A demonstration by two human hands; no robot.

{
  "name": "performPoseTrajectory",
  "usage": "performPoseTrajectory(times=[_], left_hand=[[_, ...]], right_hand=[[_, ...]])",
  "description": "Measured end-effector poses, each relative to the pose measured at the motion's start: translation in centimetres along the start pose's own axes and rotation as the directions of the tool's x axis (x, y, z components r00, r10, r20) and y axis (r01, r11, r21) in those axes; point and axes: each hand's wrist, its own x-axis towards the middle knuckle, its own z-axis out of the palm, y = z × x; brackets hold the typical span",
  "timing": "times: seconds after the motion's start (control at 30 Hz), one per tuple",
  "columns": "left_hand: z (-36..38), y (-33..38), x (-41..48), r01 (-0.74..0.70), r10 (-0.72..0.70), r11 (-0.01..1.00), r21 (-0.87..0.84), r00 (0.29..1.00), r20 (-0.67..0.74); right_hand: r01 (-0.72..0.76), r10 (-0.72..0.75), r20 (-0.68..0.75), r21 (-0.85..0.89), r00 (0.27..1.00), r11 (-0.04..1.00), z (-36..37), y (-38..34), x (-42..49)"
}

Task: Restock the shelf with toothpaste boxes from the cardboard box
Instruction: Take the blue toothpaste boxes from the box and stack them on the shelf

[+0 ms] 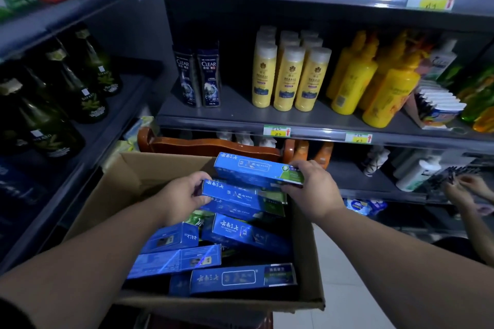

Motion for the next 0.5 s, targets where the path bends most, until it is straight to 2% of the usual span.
performPoseTrajectory(times=[0.27,0.4,0.5], left_hand=[[-2.3,2.4,-7.1,0.006,-0.102,0.945,-0.328,0.956,-0.275],[-2.5,3.8,-12.6,-0.028,-0.163,0.912,-0.408,0.890,-0.425],[-1.8,4.8,-17.3,-0.013,-0.218,0.916,-0.400,0.822,-0.526]], right_hand=[[0.065,-0.074,0.046,0.168,0.996,0.984,-3.8,-2.2,0.3],[0.133,-0.157,0.075,0.256,0.985,0.957,-5.8,-3.2,0.0],[0.207,-0.258,0.122,0.324,0.958,0.923,-6.7,-4.6,-0.8]])
